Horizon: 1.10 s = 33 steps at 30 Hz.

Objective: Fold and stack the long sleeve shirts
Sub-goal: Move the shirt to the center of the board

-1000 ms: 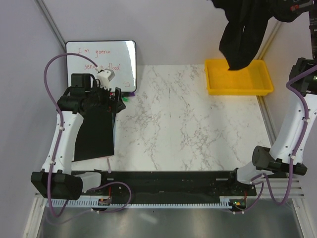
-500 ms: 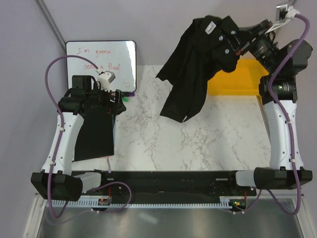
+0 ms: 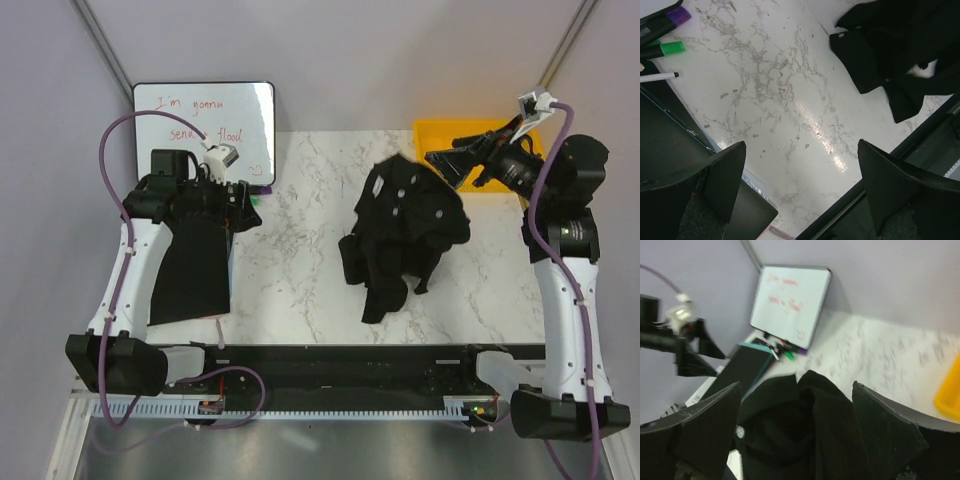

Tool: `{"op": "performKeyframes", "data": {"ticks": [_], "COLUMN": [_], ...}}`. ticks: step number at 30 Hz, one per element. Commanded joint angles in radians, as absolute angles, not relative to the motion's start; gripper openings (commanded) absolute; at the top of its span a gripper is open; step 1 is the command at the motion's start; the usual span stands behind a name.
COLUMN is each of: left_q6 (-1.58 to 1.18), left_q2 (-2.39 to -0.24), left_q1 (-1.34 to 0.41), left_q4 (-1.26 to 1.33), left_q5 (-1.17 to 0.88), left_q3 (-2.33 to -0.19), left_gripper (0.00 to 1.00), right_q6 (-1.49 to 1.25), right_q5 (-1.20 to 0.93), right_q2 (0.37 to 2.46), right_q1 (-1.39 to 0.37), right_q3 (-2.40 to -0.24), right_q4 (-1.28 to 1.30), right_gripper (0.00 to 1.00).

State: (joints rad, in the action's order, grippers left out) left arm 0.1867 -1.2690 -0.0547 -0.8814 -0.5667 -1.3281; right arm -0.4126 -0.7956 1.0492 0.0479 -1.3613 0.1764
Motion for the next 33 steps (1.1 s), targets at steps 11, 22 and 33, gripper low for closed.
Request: {"op": "performKeyframes", "data": {"ticks": [11, 22, 33], "left_q6": [0.303, -0.070, -0.069], "left_q2": [-1.360, -1.473, -1.332], "left_q1": [-0.326, -0.408, -0.134], "left_q4": [-0.726, -0.345, -0.442], "left_q5": [-0.693, -0.801, -0.804], "left_q3": [-1.142, -0.988, -0.927], "left_gripper": [0.98, 0.88, 0.89], "right_q6": [0.612, 0.678, 0.672], "right_q5": [-0.841, -0.458, -0.184], "right_q2": [1.163, 1.025, 1.422], "right_q1": [0.253, -0.417, -0.945], "right_q3": [-1.267, -0.928, -1.071], "right_q4": [1.034, 0.737, 0.603], "right_gripper": [0.98, 0.87, 0.51]}}
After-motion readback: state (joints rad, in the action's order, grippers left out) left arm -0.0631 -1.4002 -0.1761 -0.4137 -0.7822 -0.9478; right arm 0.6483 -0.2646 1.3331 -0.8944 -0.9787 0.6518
